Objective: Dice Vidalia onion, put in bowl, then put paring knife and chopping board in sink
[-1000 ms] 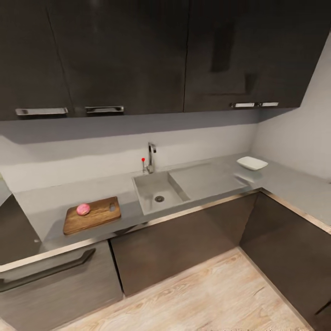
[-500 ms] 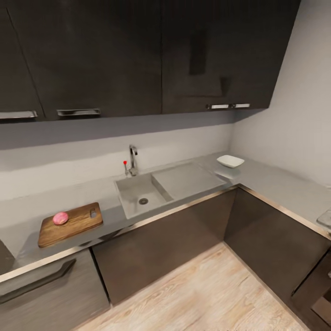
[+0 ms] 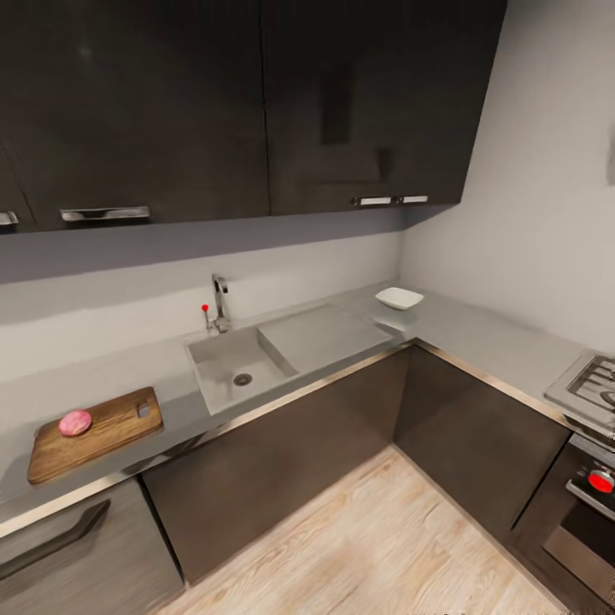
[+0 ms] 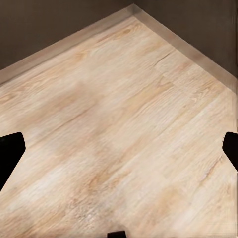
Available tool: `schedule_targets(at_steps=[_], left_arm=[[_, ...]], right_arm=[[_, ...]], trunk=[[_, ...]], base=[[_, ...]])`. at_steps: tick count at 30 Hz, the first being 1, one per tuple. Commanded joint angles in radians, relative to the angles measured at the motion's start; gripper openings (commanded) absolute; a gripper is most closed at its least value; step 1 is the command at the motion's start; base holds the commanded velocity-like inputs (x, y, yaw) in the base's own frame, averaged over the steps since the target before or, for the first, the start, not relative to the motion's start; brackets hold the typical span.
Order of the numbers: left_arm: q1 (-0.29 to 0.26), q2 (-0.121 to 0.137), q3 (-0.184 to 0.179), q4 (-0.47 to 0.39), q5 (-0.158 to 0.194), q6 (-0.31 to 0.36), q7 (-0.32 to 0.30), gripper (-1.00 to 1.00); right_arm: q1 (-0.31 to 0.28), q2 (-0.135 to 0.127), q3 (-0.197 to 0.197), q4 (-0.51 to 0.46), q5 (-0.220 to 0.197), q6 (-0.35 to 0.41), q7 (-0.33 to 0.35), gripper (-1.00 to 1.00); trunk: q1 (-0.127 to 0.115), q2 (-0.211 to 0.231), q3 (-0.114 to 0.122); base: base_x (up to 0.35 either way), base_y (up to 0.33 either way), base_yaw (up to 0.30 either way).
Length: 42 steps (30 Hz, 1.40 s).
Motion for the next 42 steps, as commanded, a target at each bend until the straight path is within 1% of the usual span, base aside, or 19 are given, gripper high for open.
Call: schedule_targets(at_steps=[1, 7, 11, 14, 15, 18, 21, 23, 24, 25, 28, 29, 32, 34, 35, 36, 39, 41, 42], left_arm=[[0.001, 0.001, -0.009, -0.002, 0.005, -0.001, 0.008, 1.0], [0.0, 0.001, -0.009, -0.003, 0.004, -0.001, 0.008, 1.0], [0.001, 0.001, -0.009, -0.003, 0.004, -0.001, 0.008, 1.0], [0.0, 0.001, -0.009, -0.003, 0.004, -0.001, 0.008, 1.0], [0.0, 0.001, -0.009, -0.003, 0.004, -0.001, 0.008, 1.0], [0.001, 0.001, -0.009, -0.003, 0.004, -0.001, 0.008, 1.0], [0.0, 0.001, -0.009, -0.003, 0.004, -0.001, 0.008, 1.0], [0.0, 0.001, -0.009, -0.003, 0.004, -0.001, 0.008, 1.0], [0.0, 0.0, -0.009, -0.003, 0.004, -0.001, 0.008, 1.0], [0.0, -0.001, -0.009, -0.003, 0.004, -0.001, 0.008, 1.0], [0.0, -0.002, -0.009, -0.003, 0.004, -0.001, 0.008, 1.0], [0.0, -0.004, -0.009, -0.003, 0.004, -0.001, 0.008, 1.0], [0.001, -0.006, -0.009, -0.003, 0.004, -0.001, 0.008, 1.0], [0.001, -0.006, -0.009, -0.003, 0.004, -0.001, 0.008, 1.0], [0.0, -0.007, -0.009, -0.003, 0.004, -0.001, 0.008, 1.0], [0.0, -0.013, -0.009, -0.003, 0.004, -0.001, 0.008, 1.0], [0.0, -0.021, -0.01, -0.003, 0.003, -0.001, 0.008, 1.0], [0.0, -0.024, -0.01, -0.003, 0.002, -0.001, 0.008, 1.0], [0.0, -0.025, -0.01, -0.003, 0.002, -0.001, 0.008, 1.0]], right_arm=[[0.0, -0.001, 0.009, -0.002, -0.004, -0.001, -0.008, 1.0], [0.0, -0.002, 0.009, -0.01, -0.002, 0.006, -0.008, 1.0], [-0.007, 0.002, 0.009, -0.086, 0.001, 0.031, -0.014, 1.0], [-0.04, 0.003, 0.009, -0.188, 0.004, 0.147, -0.022, 1.0], [-0.087, 0.001, 0.009, -0.273, 0.017, 0.306, -0.044, 1.0], [-0.138, 0.0, 0.008, -0.347, 0.049, 0.455, -0.088, 1.0], [-0.222, 0.0, 0.008, -0.45, 0.131, 0.603, -0.186, 1.0], [-0.259, 0.0, 0.008, -0.488, 0.158, 0.661, -0.22, 1.0], [-0.321, 0.0, 0.008, -0.534, 0.177, 0.77, -0.247, 1.0], [-0.351, 0.0, 0.007, -0.555, 0.181, 0.821, -0.254, 1.0], [-0.425, 0.001, 0.006, -0.606, 0.187, 0.922, -0.264, 1.0], [-0.49, 0.003, 0.006, -0.647, 0.189, 0.999, -0.274, 1.0], [-0.625, 0.005, 0.006, -0.684, 0.19, 1.143, -0.305, 1.0], [-0.736, 0.008, 0.005, -0.692, 0.19, 1.234, -0.321, 1.0], [-0.767, 0.009, 0.005, -0.691, 0.19, 1.256, -0.323, 1.0], [-0.907, 0.019, 0.005, -0.674, 0.19, 1.336, -0.328, 1.0], [-1.068, 0.032, 0.004, -0.598, 0.19, 1.397, -0.331, 1.0], [-1.197, 0.046, 0.004, -0.495, 0.189, 1.42, -0.332, 1.0], [-1.284, 0.054, 0.004, -0.41, 0.188, 1.428, -0.332, 1.0]], trunk=[[0.001, -0.001, -0.001], [0.001, -0.001, 0.0], [0.001, -0.001, 0.0], [0.001, -0.001, 0.0], [0.001, -0.001, 0.0], [0.001, -0.001, 0.0], [0.001, -0.001, 0.0], [0.001, -0.001, 0.0], [0.001, -0.001, 0.0], [0.001, -0.001, 0.0], [0.001, -0.001, 0.0], [0.001, -0.001, 0.0], [0.001, -0.001, 0.0], [0.001, -0.001, 0.0], [0.001, -0.001, 0.0], [0.001, -0.001, 0.0], [0.001, -0.001, 0.0], [0.001, -0.001, 0.0], [0.001, -0.001, 0.0]], base=[[0.0, 0.0, -0.163], [0.0, 0.0, -0.038], [0.0, 0.0, -0.005], [0.0, 0.0, -0.001], [0.0, 0.0, 0.0], [0.0, 0.0, 0.0], [0.0, 0.0, 0.0], [0.0, 0.0, 0.0], [0.0, 0.0, 0.0], [0.0, 0.0, 0.0], [0.0, 0.0, 0.0], [0.0, 0.0, 0.0], [0.0, 0.0, 0.0], [0.0, 0.0, 0.0], [0.0, 0.0, 0.0], [0.0, 0.0, 0.0], [0.0, 0.0, 0.0], [0.0, 0.0, 0.0], [0.0, 0.0, 0.0]])
